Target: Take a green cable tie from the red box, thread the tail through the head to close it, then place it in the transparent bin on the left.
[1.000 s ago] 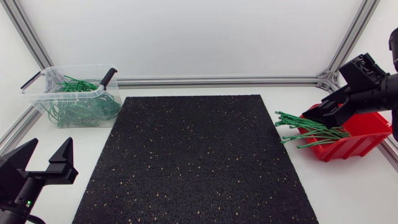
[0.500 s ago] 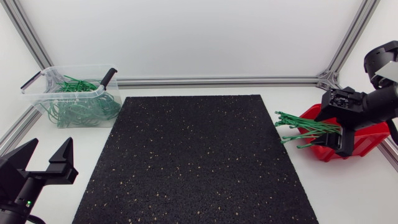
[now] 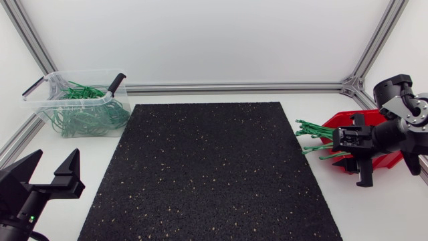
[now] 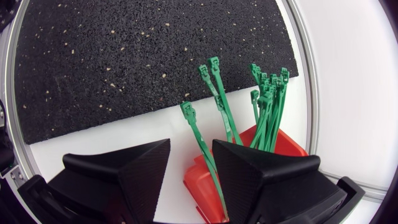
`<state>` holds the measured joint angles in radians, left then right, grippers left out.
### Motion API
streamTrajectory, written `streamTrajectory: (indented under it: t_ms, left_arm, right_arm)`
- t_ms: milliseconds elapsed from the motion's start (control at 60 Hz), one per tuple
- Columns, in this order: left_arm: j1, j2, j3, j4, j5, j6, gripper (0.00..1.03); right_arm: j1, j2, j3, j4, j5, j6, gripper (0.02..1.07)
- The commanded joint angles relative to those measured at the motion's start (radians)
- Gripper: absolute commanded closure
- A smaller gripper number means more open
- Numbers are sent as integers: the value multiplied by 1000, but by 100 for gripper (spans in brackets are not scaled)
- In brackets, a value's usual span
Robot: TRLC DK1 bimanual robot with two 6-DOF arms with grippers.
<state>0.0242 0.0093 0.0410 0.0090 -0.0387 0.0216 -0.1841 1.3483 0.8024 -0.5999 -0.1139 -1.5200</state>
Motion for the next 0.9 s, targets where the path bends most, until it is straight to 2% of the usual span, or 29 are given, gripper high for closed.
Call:
streamTrajectory:
  t_ms: [0, 117, 233, 317, 350, 450, 883]
  left_arm:
    - [5, 9, -38, -26, -4, -17, 4]
    - [5, 9, -38, -27, -4, -17, 4]
    - [3, 11, -38, -27, -4, -17, 4]
    - [2, 11, -38, -27, -4, -17, 4]
    - [2, 11, -38, -27, -4, -17, 4]
    - [0, 11, -38, -27, -4, -17, 4]
    - [2, 11, -38, -27, -4, -17, 4]
  right_arm:
    - [11, 14, -43, 35, 20, -40, 61]
    - [14, 6, -68, 68, 23, -46, 61]
    - [20, 5, -89, 118, 36, -51, 77]
    - [20, -1, -103, 153, 45, -55, 78]
    - [20, -1, -109, 170, 49, -57, 84]
    - [21, -3, -121, 187, 49, -57, 90]
    - [20, -136, -134, 206, 20, -52, 98]
